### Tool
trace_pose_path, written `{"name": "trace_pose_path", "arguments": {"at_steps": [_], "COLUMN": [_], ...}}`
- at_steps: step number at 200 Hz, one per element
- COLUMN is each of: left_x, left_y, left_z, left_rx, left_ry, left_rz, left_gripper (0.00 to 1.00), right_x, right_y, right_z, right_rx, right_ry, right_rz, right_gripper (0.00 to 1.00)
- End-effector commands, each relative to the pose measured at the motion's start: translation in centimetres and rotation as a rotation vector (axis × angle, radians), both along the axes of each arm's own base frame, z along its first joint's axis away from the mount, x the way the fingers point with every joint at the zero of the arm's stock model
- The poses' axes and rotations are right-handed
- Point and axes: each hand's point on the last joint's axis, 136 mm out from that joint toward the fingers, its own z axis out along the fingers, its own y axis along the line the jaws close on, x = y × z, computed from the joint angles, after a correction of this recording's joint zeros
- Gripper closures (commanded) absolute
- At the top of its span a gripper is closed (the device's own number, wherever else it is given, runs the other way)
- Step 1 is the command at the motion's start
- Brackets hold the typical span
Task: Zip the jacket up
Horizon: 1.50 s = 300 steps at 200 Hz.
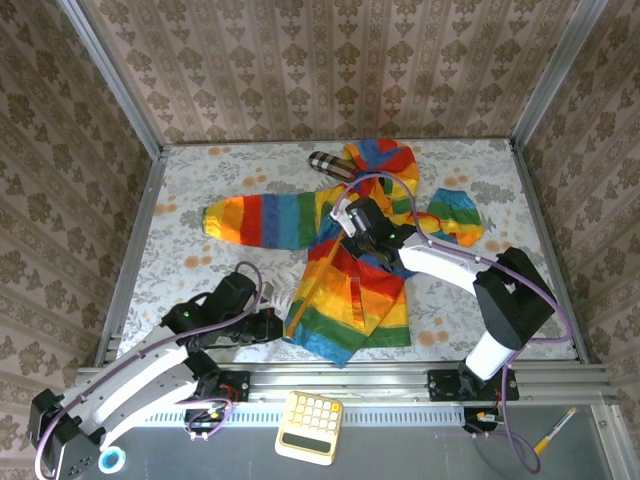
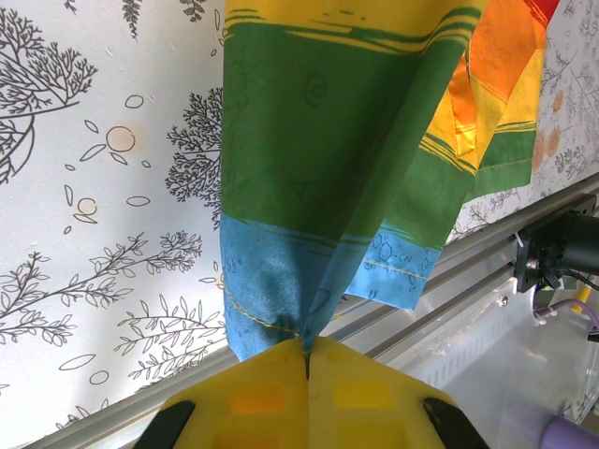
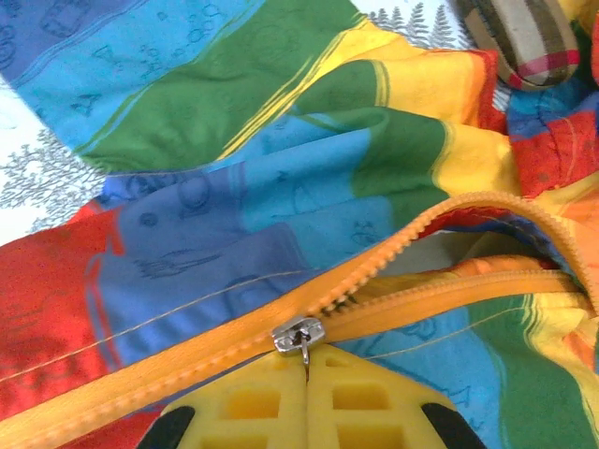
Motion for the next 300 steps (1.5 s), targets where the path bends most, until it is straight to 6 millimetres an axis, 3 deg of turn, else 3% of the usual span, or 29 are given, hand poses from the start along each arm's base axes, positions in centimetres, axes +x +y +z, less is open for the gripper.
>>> {"name": "trace_pose_path", "arguments": {"at_steps": [1,104,209,300], "left_x": [-1.7,-1.8,-1.7,-1.5], "left_y": [1.3,1.2,1.2,1.1], "left_z": [-1.5,-1.8,-2.3,-3.1], "left_rx": [0.058,0.051,0.058,0.074], "left_ry": [0.075,0.073,0.082,0.102], "left_rz": [-0.007,-0.002,0.005,0.011], "left_gripper": [1.0,1.0,1.0,1.0], "right_x": [2.7,8.0,11.9,14.5], "right_y": [-1.3,-5.2,-9.3,-10.6], "right_z": [1.9,3.2,4.2,5.0], "right_rx": [-0.012,-0.009,-0.027,-0.009], "right_ry": [-0.063,-0.077,-0.065,-0.047], "right_rz": [-0.053,-0.161,-0.254,-0.286], "right_gripper": [1.0,1.0,1.0,1.0]}}
